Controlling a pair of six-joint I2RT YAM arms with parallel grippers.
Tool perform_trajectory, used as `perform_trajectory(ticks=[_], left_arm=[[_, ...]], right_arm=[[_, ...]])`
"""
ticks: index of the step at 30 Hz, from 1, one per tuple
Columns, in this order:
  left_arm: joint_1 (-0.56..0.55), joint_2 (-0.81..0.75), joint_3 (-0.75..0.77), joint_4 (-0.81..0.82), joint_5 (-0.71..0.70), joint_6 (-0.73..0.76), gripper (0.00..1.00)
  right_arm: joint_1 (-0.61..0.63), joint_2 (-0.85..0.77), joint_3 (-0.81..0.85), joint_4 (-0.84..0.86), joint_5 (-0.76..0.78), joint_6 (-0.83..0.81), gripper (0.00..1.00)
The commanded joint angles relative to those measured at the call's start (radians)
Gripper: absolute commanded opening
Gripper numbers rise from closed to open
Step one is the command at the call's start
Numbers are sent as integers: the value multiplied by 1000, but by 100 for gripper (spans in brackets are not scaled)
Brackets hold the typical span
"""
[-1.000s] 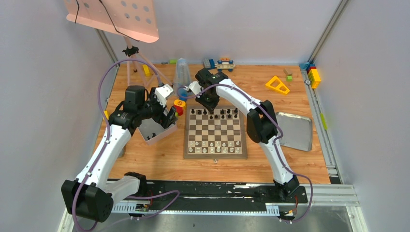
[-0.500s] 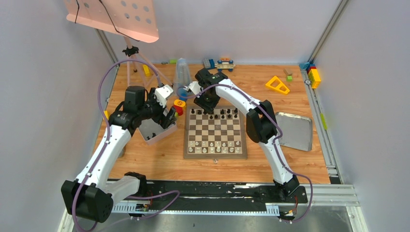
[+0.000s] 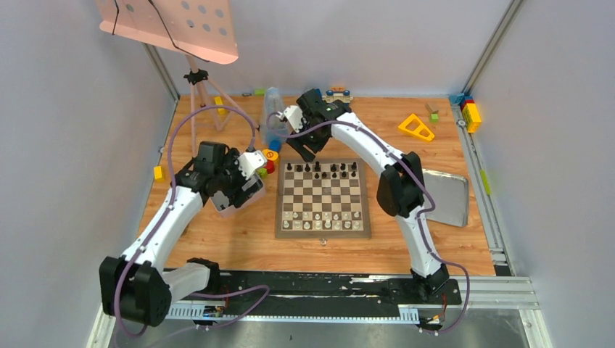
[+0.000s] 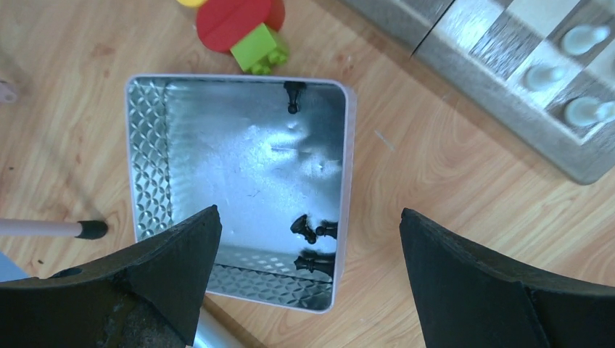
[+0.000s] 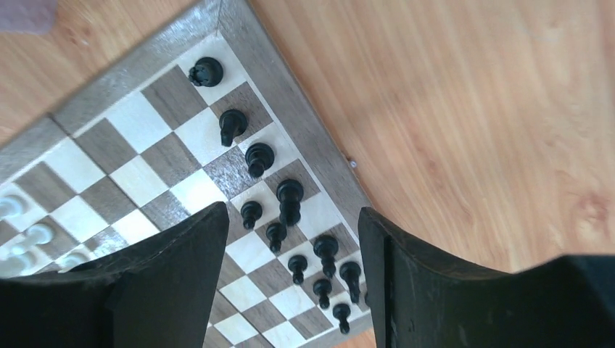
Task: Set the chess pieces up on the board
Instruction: Move the storage box to the center of the board.
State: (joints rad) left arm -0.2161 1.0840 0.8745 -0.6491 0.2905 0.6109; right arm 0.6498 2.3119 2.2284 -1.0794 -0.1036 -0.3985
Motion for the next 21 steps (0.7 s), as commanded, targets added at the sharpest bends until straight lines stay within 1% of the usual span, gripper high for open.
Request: perform_trajectory(ticks=[1, 8, 11, 13, 17, 21], left_arm=[[6, 131, 4, -24, -35, 164, 100], [6, 299, 13, 5, -12, 237, 93], [5, 367, 22, -25, 2, 253, 85], [2, 384, 24, -61, 18, 270, 80], [-29, 350, -18, -121, 36, 338, 75], [-86, 275, -82, -189, 38, 429, 74]], right_arm=[[-23, -187, -36, 93, -57, 58, 67], [-55, -313, -175, 118, -97, 73, 66], [-71, -354, -242, 118, -103, 73, 65], [-82, -380, -284, 118, -102, 71, 65], [-109, -422, -352, 116, -107, 69, 64], [-131, -465, -401, 118, -114, 71, 64]])
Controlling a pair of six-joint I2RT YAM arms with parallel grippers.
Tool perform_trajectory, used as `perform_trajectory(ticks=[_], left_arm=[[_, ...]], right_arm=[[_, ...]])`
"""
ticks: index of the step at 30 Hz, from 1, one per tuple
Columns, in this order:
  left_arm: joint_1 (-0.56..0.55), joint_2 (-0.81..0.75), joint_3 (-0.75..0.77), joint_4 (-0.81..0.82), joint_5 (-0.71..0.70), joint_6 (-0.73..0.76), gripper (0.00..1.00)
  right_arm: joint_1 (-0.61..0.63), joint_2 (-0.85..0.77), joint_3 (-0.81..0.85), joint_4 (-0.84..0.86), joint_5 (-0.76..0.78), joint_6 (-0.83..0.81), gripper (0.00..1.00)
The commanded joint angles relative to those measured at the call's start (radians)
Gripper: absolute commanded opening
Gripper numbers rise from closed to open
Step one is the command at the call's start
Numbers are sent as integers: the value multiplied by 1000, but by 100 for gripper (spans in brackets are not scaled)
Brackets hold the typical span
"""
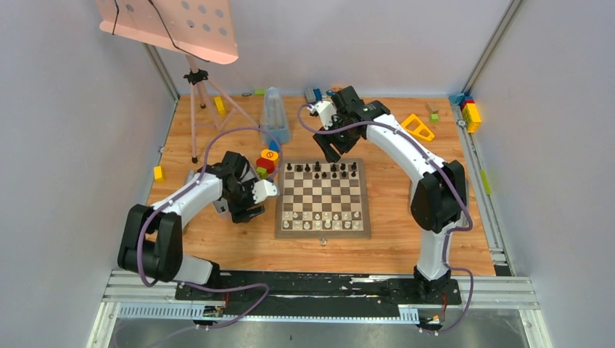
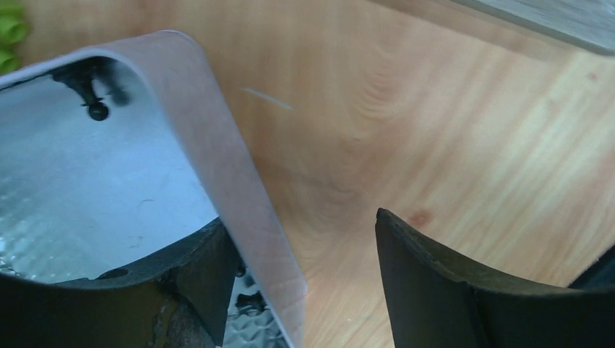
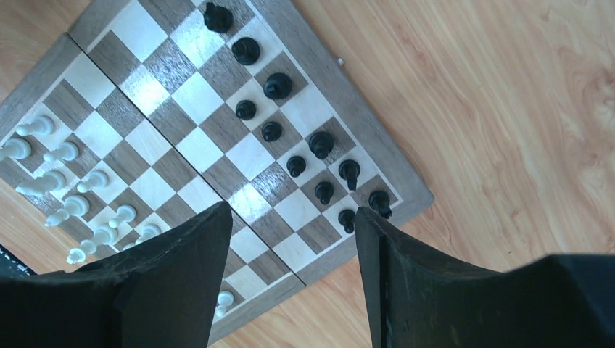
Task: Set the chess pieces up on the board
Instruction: Move the storage box to the center of the board.
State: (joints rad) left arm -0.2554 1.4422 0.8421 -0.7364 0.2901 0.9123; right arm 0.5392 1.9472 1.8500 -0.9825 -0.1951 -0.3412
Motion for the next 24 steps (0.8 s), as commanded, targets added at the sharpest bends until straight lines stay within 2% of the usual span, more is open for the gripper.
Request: perform_trajectory(ticks=[1, 7, 14, 19, 22, 24], left_arm=[[-58, -110, -62, -132, 41, 143, 73], [-132, -241, -108, -266, 60, 242, 70], [-146, -303, -74, -304, -43, 197, 73], [-38, -292, 46, -278, 16, 91, 82], [63, -195, 168, -308, 65, 53, 84], [90, -131, 217, -337, 74, 32, 84]], right_arm=[[-26, -108, -33, 21, -27, 14, 64], [-58, -126, -78, 21, -48, 16, 63], [-75, -120, -81, 21, -67, 0, 63], [-103, -120, -57, 21, -89, -8, 62], [-124, -128, -48, 22, -112, -15, 62], [-136, -132, -48, 21, -127, -23, 62]])
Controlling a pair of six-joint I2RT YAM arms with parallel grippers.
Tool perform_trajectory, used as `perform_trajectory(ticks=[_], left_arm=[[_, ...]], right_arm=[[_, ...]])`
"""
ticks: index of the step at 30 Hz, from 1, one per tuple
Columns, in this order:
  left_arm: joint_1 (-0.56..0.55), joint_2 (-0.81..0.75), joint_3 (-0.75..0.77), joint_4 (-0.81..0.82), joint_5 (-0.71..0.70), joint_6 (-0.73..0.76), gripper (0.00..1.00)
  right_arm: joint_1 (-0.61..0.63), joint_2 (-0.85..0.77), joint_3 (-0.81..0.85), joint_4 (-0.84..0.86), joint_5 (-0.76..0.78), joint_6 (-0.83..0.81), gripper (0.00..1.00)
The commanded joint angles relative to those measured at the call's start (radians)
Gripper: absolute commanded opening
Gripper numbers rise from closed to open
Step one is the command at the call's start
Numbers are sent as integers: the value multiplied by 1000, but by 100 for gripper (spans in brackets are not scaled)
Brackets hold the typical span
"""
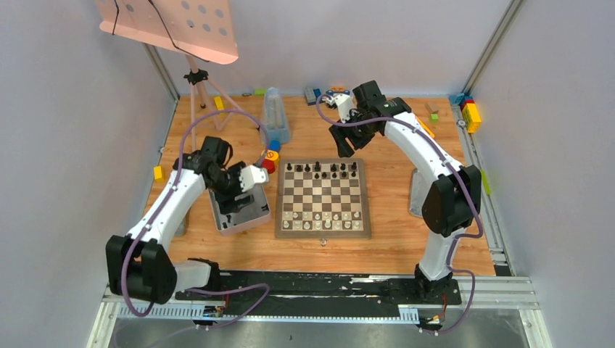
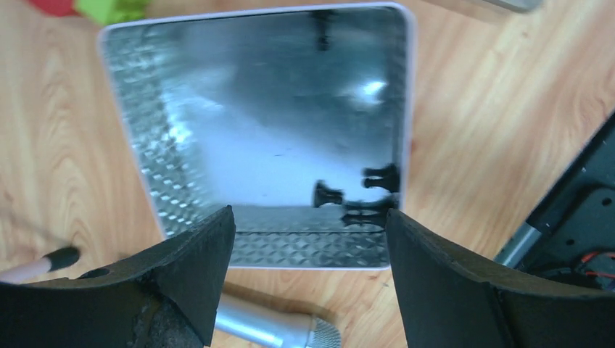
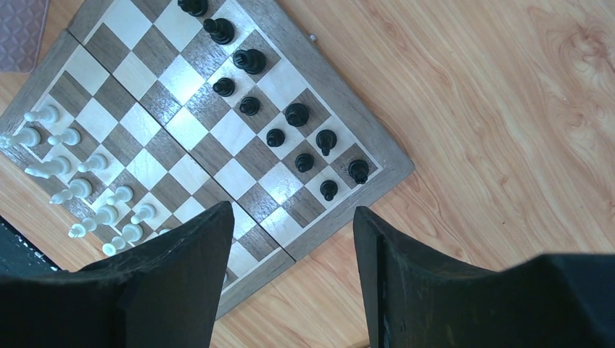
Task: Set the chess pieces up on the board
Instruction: Move the storage box to the center of the board, then adjust the chess piece in the storage box.
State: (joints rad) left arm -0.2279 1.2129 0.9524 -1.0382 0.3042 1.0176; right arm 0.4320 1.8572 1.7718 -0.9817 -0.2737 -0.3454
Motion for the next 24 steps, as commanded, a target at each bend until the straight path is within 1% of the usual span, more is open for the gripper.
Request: perform_trajectory(ticks=[1, 5, 9, 15, 21, 24], left_arm=[[66, 116, 115, -44, 46, -77, 83], [73, 188, 122, -28, -35, -60, 81], [72, 255, 148, -49, -68, -102, 78], [73, 346, 113, -16, -145, -220, 78], [73, 384, 54, 39, -184, -313, 77], [73, 397, 34, 71, -229, -343, 77]], right_arm=[[-34, -44, 30, 21, -53, -24, 62], [-61, -37, 28, 25, -79, -30, 62], [-76, -24, 17, 26, -102, -28, 61], [-77, -6, 1, 26, -108, -26, 61], [-78, 5, -13, 26, -118, -24, 61], [-77, 9, -21, 27, -125, -27, 60]])
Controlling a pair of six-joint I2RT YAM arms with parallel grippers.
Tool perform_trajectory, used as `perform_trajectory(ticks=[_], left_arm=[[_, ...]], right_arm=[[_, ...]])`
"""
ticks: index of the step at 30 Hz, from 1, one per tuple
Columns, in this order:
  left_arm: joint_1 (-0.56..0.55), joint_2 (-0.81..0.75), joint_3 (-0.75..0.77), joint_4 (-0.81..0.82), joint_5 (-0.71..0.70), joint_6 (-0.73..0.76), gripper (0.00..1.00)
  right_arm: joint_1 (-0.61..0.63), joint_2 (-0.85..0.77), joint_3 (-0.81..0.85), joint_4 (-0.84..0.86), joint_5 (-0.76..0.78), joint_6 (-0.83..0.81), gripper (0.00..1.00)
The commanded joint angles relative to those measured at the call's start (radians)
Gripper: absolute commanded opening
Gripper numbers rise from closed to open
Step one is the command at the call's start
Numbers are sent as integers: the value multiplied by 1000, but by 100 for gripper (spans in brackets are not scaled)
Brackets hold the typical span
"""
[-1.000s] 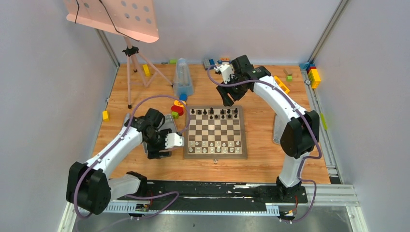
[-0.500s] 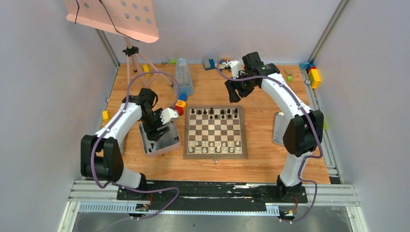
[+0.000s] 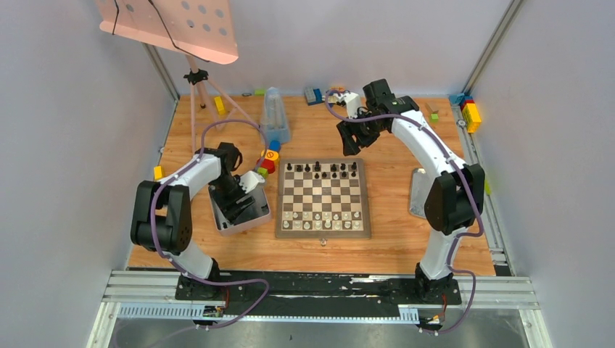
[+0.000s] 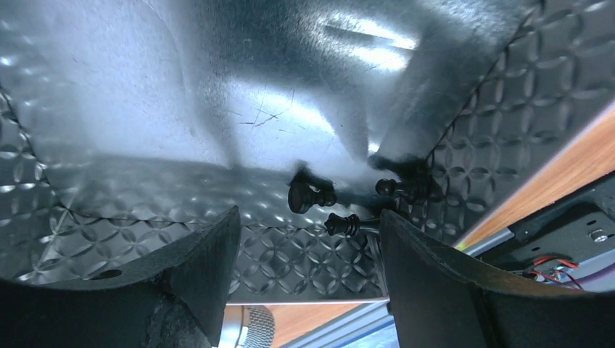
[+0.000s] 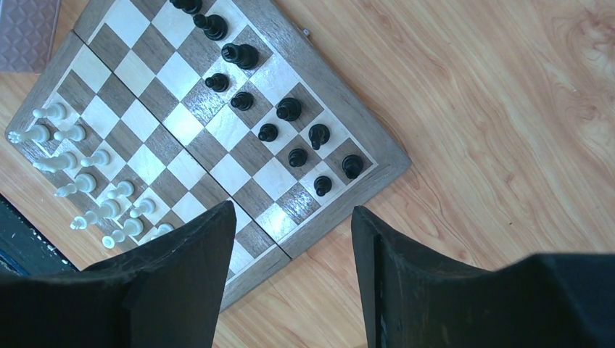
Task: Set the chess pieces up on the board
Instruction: Adjust the chess piece in the storage box.
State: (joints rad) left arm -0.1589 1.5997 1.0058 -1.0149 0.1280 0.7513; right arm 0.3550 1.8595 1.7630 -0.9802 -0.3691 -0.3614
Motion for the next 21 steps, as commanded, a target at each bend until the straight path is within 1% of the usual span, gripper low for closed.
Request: perform_trajectory(ticks=[1, 4, 10, 14, 18, 21], left_arm=[[3, 16, -27, 54, -55, -87, 77], [4, 30, -33, 67, -44, -110, 75], [4, 69, -50, 84, -45, -139, 65], [4, 73, -56, 104, -46, -150, 55], [4, 64, -49, 126, -45, -166, 41], [4, 48, -38, 158, -44, -177, 35]], right_arm=[[-1, 8, -14, 25, -29, -12, 60], [0, 10, -16, 26, -31, -16, 60], [-1, 11, -20, 27, -39, -23, 60], [-1, 13, -18, 27, -46, -24, 60], [-1, 14, -13, 25, -46, -26, 59], [-2, 12, -8, 25, -45, -26, 60]])
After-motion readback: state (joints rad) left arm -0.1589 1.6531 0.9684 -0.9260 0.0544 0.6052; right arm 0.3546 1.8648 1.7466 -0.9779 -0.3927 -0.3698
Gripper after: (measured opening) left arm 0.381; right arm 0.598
